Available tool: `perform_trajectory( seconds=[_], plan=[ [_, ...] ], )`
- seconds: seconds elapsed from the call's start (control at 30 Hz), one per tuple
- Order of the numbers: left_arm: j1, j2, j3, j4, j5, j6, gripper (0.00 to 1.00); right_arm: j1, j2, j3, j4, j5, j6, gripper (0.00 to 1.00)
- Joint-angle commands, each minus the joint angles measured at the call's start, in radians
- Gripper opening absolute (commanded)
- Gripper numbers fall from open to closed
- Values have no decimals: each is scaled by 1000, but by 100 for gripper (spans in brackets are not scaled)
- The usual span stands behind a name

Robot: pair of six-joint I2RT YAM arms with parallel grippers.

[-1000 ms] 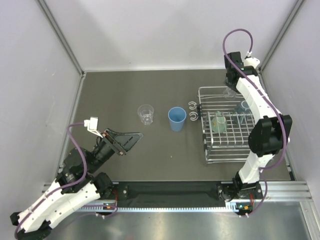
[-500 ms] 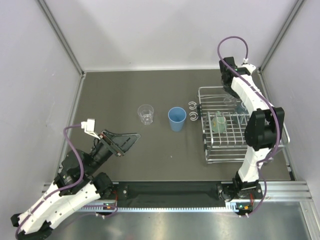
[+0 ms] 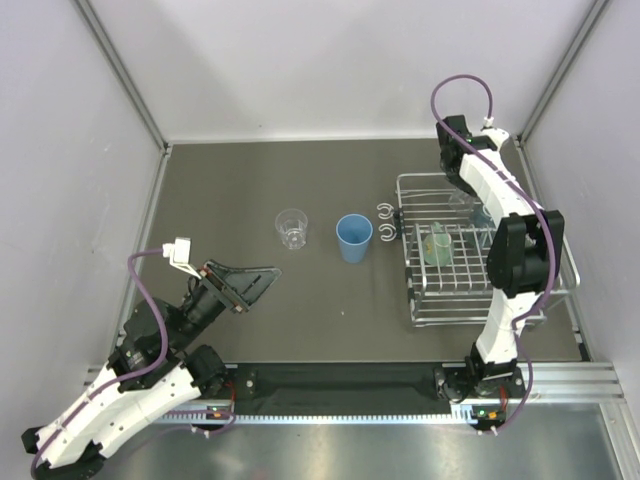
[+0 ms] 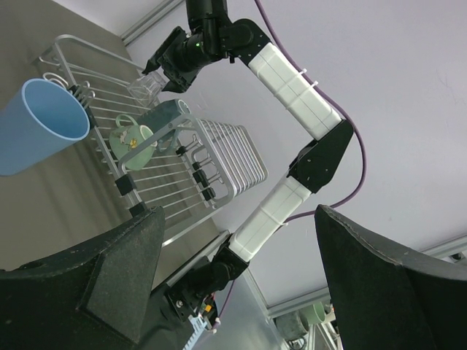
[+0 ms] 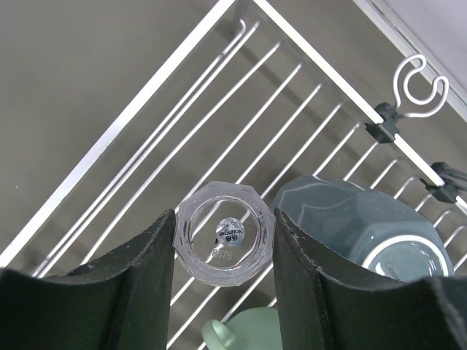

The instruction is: Load the cups into the dish rack

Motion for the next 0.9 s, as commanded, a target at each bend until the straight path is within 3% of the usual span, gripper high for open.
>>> perform_trajectory(
  seconds=[0.0, 0.47, 0.67, 0.77, 0.87],
  plan=[
    [0, 1, 25, 26, -10, 21, 88, -10, 18, 53, 64, 50, -29, 0],
    [0, 5, 31, 23, -16, 24, 88, -12, 86, 84, 101, 76, -86, 3],
    [0, 13, 25, 29, -14, 19, 88, -12, 86, 75, 100, 66, -94, 13],
    [-1, 14, 22, 35, -10, 15, 88, -12, 89, 67, 98, 56, -95, 24],
    [0, 13, 21, 35, -6, 10, 88, -12, 90, 63, 94, 50, -94, 25]
  ],
)
